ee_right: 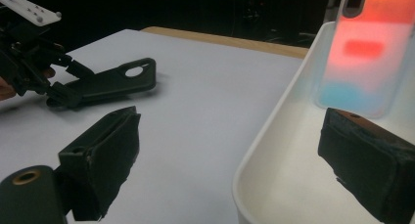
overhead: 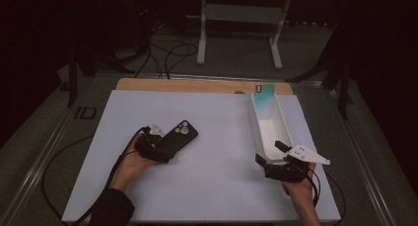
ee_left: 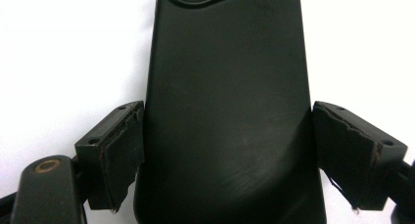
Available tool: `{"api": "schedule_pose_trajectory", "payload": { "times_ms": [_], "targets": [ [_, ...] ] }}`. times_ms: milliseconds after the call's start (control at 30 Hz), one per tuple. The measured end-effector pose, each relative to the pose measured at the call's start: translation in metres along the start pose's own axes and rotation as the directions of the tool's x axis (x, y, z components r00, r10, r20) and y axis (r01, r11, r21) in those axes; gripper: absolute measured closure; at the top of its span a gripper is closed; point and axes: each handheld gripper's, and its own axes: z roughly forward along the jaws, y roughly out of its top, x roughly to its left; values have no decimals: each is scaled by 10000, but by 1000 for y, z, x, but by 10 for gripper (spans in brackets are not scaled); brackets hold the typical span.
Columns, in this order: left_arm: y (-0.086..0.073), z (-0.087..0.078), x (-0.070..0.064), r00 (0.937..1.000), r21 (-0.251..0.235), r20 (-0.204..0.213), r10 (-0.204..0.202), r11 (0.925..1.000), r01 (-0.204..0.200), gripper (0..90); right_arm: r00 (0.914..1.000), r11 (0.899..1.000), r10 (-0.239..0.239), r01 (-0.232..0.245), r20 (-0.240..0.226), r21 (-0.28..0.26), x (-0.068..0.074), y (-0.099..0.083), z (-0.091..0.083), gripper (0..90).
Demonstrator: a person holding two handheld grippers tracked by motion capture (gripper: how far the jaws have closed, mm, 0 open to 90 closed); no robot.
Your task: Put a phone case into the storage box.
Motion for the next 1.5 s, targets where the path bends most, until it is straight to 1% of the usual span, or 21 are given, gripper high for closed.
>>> {"api": "schedule_pose_trajectory", "payload": {
  "times_ms": [133, 300, 433, 533, 600, 633, 733, 800, 967, 1100, 1233, 1300, 1367, 1400, 1500],
  "targets": [
    [0, -7, -6, 9999, -364, -100, 43, 9993, -47, 163, 10000, 9999, -85, 85, -46, 65, 1, 3, 1, 80],
    [-2, -15, -10, 9997, -659, -211, 92, 9978, -106, 163, 9998, 9998, -207, 208, -53, 74, 3, 9, 1, 80],
    [-2, -23, -14, 9995, -1051, -312, 26, 9944, -59, 163, 9995, 9993, -301, 303, -76, 204, 5, 15, 4, 80],
    [-2, -27, -18, 9995, -1317, -303, 21, 9913, -61, 163, 9990, 9990, -365, 371, -241, 229, 8, 20, 7, 80],
    [-1, -28, -20, 9996, -1376, -281, 30, 9905, -68, 163, 9988, 9990, -378, 385, -299, 238, 9, 21, 9, 80],
    [-1, -31, -23, 9996, -1516, -295, 48, 9884, -92, 163, 9986, 9989, -388, 397, -366, 241, 10, 23, 10, 80],
    [-1, -34, -26, 9997, -1735, -228, -15, 9848, -25, 163, 9969, 9986, -324, 353, -714, 400, 14, 32, 16, 80],
    [-1, -36, -27, 10000, -1823, -80, -3, 9832, -12, 162, 9963, 9984, -303, 340, -806, 443, 15, 35, 20, 80],
    [0, -40, -32, 10000, -2033, 18, 58, 9791, -53, 162, 9938, 9980, -179, 244, -1099, 577, 18, 41, 29, 79],
    [3, -43, -37, 9998, -2189, 22, 185, 9756, -176, 161, 9926, 9977, -114, 193, -1205, 645, 20, 44, 35, 79],
    [7, -47, -42, 9996, -2379, 43, 291, 9709, -272, 161, 9934, 9960, -23, 125, -1146, 884, 22, 48, 41, 80],
    [8, -49, -45, 9992, -2434, 85, 397, 9692, -365, 161, 9927, 9955, -13, 127, -1205, 943, 22, 48, 44, 80],
    [9, -50, -46, 9991, -2486, 101, 419, 9679, -380, 160, 9926, 9953, 5, 112, -1217, 957, 23, 49, 45, 80],
    [11, -51, -48, 9988, -2570, 164, 465, 9656, -408, 160, 9929, 9950, 0, 119, -1188, 991, 23, 49, 46, 80],
    [14, -52, -52, 9980, -2647, 249, 573, 9631, -487, 160, 9925, 9946, 67, 60, -1221, 1039, 26, 52, 48, 80]
  ]
}}
